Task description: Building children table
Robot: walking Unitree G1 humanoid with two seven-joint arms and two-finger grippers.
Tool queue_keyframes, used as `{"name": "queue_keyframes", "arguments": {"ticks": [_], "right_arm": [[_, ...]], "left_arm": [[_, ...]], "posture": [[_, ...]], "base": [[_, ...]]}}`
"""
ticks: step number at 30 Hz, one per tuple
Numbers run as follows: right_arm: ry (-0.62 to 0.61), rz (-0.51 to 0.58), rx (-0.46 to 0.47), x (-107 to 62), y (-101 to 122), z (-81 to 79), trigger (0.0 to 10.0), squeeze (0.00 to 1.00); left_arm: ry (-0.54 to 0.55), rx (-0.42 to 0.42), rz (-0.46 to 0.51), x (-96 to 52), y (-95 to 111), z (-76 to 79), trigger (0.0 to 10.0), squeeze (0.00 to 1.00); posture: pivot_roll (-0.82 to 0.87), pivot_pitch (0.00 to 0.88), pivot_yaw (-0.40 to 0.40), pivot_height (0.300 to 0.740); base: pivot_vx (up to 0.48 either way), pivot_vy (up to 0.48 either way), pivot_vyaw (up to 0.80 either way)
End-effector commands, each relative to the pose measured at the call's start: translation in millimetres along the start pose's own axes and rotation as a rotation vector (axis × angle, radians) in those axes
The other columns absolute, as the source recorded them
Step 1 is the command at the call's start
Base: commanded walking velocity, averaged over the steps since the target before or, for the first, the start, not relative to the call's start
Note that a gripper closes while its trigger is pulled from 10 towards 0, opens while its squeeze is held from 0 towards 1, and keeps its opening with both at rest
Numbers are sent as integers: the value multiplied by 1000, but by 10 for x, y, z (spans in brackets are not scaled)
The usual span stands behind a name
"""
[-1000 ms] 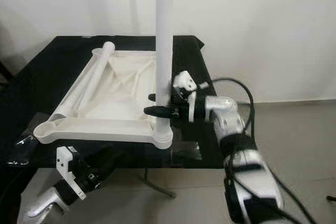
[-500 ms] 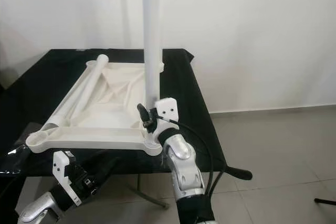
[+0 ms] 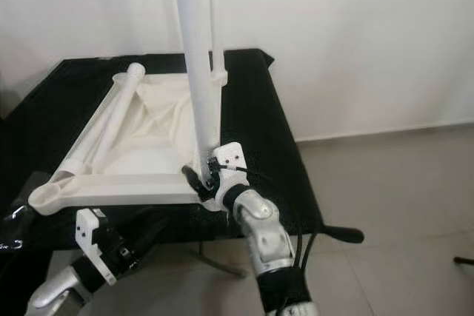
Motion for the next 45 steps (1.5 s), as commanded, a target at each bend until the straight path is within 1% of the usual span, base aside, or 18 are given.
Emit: {"name": "queue_keyframes", "arguments": {"ticks": [1,2,3,4,8,16,18,22,30,35,36,38,39,40,41,42,43,45], "right_arm": [[194,41,-59,-7,121,-15,10000,0],[194,41,-59,-7,121,-15,10000,0],[328,54,-126,-62,191,49,10000,0],[393,48,-137,-81,227,88,10000,0],[522,24,-165,-70,370,194,10000,0],[570,-9,-195,51,583,366,10000,0],[617,-21,-176,44,589,400,0,0],[659,-37,-160,7,555,440,0,0],[615,-40,-133,-78,429,548,0,0],[489,-83,-112,-158,162,584,0,0],[258,-183,-57,-174,-278,420,0,0],[258,-183,-57,-174,-278,420,0,0],[33,-214,-22,-163,-466,331,0,0],[-106,-232,25,-202,-612,165,0,0],[-106,-232,25,-202,-612,165,0,0],[-185,-237,67,-235,-692,10,0,0],[-185,-237,67,-235,-692,10,0,0],[-201,-227,112,-181,-709,-221,0,0]], "left_arm": [[9,-11,-19,-37,-23,-29,10000,0],[9,-11,-19,-37,-23,-29,10000,0],[10,-11,-17,-32,-23,-27,10000,0],[9,-12,-17,-28,-24,-26,10000,0],[7,-14,-17,-18,-28,-22,10000,0],[7,-14,-20,-15,-27,-14,10000,0],[7,-16,-20,-13,-26,-12,10000,0],[7,-18,-20,-13,-30,-9,10000,0],[2,-25,-25,-19,-45,0,10000,0],[-1,-29,-26,-30,-54,16,10000,0],[-2,-29,-27,-51,-52,28,10000,0],[-2,-29,-27,-51,-52,28,10000,0],[-2,-29,-27,-66,-42,26,10000,0],[-1,-29,-27,-78,-32,20,10000,0],[-1,-29,-27,-78,-32,20,10000,0],[-1,-28,-30,-85,-24,13,10000,0],[-1,-28,-30,-85,-24,13,10000,0],[-6,-29,-37,-87,-22,6,10000,0]], "posture": [[43,0,28,740],[43,0,28,740],[43,0,27,740],[48,0,21,740],[58,0,14,740],[80,0,2,740],[79,0,-3,740],[79,0,-3,740],[60,0,2,740],[47,0,-2,740],[47,0,-7,740],[47,0,-7,740],[41,0,9,740],[37,0,20,740],[37,0,20,740],[39,0,26,740],[39,0,26,740],[30,0,36,740]], "base": [[0,0,0],[0,0,0],[0,0,0],[0,0,0],[0,0,0],[0,0,0],[0,0,0],[0,0,0],[0,0,0],[0,0,0],[0,0,0],[0,0,0],[0,0,0],[0,0,0],[0,0,0],[0,0,0],[0,0,0],[0,0,0]]}}
Point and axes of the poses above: a point about 5 cm out from each wrist's last joint towards the gripper, its own x axis pointing out of the wrist towards the gripper, its own y axis along the axis of the wrist's last joint, z = x × y, the point moved 2 cm from there along x, pointing out of the wrist towards the gripper, and after that the axes turned 1 degree about -x, right-handed, at the moved point
